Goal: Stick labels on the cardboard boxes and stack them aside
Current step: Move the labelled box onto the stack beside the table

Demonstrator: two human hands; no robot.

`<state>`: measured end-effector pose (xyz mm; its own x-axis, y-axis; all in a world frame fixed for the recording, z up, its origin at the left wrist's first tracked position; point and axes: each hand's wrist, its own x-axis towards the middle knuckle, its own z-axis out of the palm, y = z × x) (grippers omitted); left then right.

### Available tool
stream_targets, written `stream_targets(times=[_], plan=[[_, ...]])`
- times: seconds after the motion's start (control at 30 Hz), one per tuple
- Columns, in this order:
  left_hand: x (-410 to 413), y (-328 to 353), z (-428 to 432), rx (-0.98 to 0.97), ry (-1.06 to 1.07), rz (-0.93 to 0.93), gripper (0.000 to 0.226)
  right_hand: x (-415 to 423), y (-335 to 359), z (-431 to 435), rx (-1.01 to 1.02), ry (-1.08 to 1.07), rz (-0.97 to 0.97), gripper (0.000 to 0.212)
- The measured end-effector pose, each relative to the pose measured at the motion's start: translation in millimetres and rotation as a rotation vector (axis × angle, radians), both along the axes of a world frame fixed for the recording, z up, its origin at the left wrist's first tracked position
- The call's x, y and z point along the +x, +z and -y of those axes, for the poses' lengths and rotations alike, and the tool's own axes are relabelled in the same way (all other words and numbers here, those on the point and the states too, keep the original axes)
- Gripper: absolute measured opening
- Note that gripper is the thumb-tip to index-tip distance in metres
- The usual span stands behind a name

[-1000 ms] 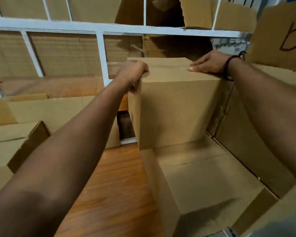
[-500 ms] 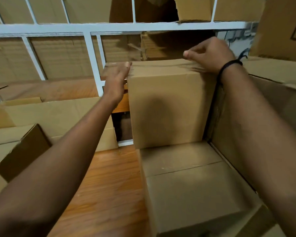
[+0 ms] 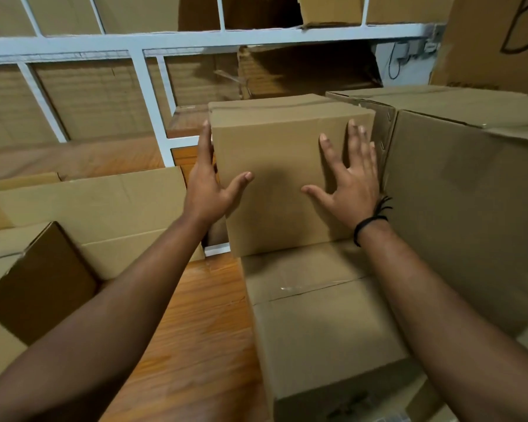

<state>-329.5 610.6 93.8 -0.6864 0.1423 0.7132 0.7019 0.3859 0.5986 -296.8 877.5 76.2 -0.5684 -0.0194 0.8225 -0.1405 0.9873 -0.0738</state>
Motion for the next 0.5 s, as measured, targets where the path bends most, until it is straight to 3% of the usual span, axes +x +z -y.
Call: stream_targets(times=[0.33, 0.5], plan=[[-14, -10, -9, -0.073, 0.002, 0.061, 0.115, -13, 7, -8, -0.058, -0.003, 0.176, 0.098], [12, -64, -8, -0.155, 0.021, 0.022, 0.117, -6, -19, -5, -0.018, -0.038, 0.176, 0.103]])
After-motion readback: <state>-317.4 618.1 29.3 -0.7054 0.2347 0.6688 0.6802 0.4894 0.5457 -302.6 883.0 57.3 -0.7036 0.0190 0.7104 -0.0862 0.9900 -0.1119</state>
